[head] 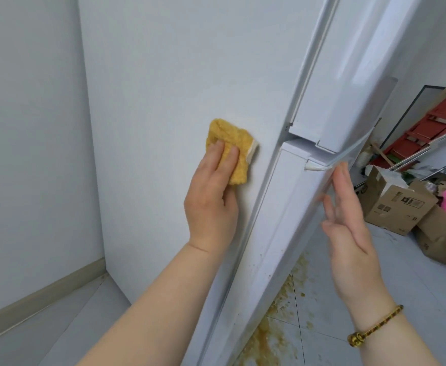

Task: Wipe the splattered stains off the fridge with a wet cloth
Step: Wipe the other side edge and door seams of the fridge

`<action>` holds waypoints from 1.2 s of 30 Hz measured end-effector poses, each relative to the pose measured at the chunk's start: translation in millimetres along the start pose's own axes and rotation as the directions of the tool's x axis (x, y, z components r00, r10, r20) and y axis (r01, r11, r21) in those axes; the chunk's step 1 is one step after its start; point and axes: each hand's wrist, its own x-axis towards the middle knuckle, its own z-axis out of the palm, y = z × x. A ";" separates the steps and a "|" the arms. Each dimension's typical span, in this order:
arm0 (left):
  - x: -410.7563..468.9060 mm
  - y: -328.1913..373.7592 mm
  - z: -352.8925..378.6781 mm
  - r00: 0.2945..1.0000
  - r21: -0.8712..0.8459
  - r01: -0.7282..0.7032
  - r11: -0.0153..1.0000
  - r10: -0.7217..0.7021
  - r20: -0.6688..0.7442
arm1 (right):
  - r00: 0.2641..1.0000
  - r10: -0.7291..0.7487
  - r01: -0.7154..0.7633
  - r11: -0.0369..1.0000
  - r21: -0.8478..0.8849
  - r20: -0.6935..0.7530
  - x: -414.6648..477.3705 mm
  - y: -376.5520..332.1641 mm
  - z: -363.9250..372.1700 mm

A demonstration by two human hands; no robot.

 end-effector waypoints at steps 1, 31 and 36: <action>-13.1 -2.7 -3.2 1.000 0.015 0.016 1.000 -0.016 0.022 | 1.000 0.004 -0.004 1.000 0.007 -0.002 -0.4 -1.1 0.4; -32.2 17.5 -45.6 0.964 -0.235 0.167 0.958 -0.109 0.242 | 0.997 0.057 -0.053 0.995 0.082 -0.048 -10.0 -13.0 18.3; -64.3 36.6 -22.9 0.961 -0.355 0.055 0.933 0.047 0.273 | 0.998 0.052 -0.050 0.997 0.057 -0.042 -9.7 -7.2 15.8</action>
